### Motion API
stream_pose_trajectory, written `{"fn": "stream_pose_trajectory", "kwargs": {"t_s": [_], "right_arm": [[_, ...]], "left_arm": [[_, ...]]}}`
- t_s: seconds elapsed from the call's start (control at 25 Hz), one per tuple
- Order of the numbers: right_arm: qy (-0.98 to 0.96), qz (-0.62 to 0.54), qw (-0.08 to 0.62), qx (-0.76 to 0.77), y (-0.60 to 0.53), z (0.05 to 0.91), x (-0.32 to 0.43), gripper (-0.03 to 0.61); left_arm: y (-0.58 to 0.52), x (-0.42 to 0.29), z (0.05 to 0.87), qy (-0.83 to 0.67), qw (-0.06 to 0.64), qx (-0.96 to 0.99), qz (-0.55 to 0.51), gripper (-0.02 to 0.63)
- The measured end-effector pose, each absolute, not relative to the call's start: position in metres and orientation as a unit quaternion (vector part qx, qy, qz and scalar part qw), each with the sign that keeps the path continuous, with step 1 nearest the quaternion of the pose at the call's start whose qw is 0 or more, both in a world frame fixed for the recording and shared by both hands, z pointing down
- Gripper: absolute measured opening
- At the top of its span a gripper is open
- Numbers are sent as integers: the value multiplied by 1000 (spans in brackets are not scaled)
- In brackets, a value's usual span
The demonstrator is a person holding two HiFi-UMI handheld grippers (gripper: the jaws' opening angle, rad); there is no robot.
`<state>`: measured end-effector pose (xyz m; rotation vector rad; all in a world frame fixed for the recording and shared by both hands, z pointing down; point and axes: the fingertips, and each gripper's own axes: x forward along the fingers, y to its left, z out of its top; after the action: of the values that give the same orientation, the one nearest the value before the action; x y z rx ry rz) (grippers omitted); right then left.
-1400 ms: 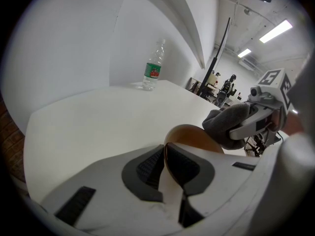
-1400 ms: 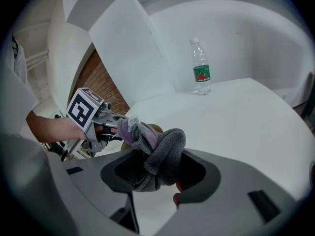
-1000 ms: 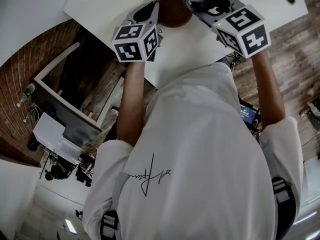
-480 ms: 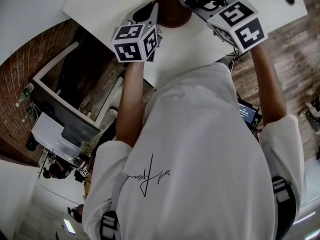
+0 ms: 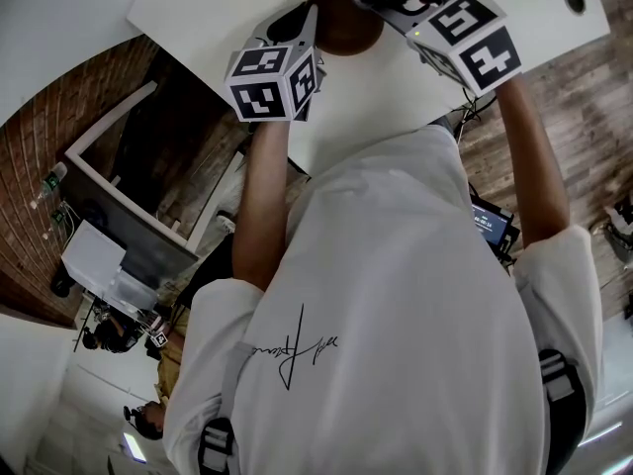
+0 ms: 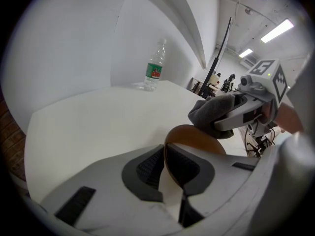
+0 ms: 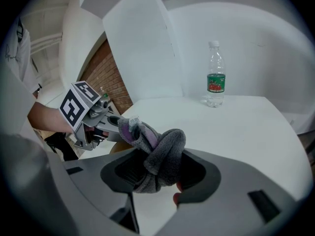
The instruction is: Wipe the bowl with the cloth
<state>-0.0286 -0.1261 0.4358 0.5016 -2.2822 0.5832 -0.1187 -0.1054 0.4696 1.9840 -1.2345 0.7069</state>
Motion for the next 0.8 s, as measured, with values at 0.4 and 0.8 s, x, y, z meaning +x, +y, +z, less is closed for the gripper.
{"fn": "stream_pose_trajectory", "kwargs": {"t_s": [0.4,0.8], "right_arm": [[-888,191,374,186,-133,436,-41,183],[-891,177,377,183,-138,433,-51,183]], "left_arm": [[-107,-122,470,-476,343,763,270,34],[-107,-123,468,-478,342,763,268,34]]}}
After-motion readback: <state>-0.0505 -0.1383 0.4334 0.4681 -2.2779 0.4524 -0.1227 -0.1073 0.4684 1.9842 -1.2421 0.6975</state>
